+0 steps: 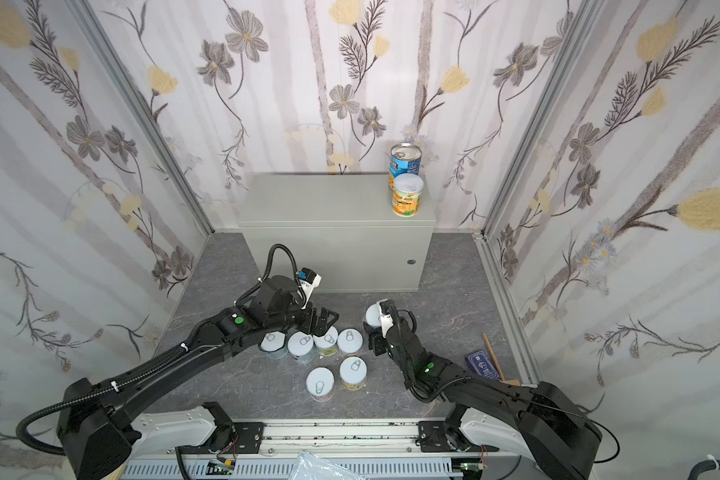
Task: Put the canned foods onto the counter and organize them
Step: 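Grasp the orange-labelled can with the right gripper, then lift the orange-labelled can with the right gripper up to the cabinet top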
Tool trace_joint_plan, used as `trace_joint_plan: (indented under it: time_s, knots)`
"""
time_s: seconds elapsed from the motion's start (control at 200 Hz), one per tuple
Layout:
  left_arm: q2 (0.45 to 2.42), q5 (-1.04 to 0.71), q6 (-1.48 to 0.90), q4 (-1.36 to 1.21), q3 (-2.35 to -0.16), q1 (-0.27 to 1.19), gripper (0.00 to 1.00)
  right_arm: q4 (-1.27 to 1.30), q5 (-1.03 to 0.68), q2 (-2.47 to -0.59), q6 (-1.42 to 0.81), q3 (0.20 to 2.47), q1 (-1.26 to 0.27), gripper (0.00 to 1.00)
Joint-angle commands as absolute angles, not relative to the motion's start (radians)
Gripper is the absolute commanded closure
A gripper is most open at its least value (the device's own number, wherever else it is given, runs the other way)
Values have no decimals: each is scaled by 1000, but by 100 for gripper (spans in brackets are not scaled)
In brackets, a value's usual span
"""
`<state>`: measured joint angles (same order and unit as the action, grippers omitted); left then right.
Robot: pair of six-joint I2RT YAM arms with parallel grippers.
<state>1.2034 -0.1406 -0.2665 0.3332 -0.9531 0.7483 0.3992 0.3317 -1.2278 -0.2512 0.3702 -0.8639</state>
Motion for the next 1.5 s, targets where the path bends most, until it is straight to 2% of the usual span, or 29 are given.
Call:
trace_joint_plan:
  time_s: [0.0, 0.36, 0.684, 0.939, 1.494]
  knots:
    - [1185, -91, -290, 294, -962, 746, 0, 484, 304, -1195, -203, 399, -866, 48]
    - [1136, 78, -335, 268, -955, 740, 0, 472, 251, -1100, -89, 535, -866, 48]
    - [1080, 152, -377, 204, -909, 733, 0, 357, 146, -1200, -17, 819, -837, 49]
    - [1034, 217, -393, 162, -862, 730, 0, 154, 51, -1369, 8, 1112, -723, 48]
    - [1014, 234, -457, 57, -785, 731, 0, -156, 123, -1828, 72, 1808, -649, 49]
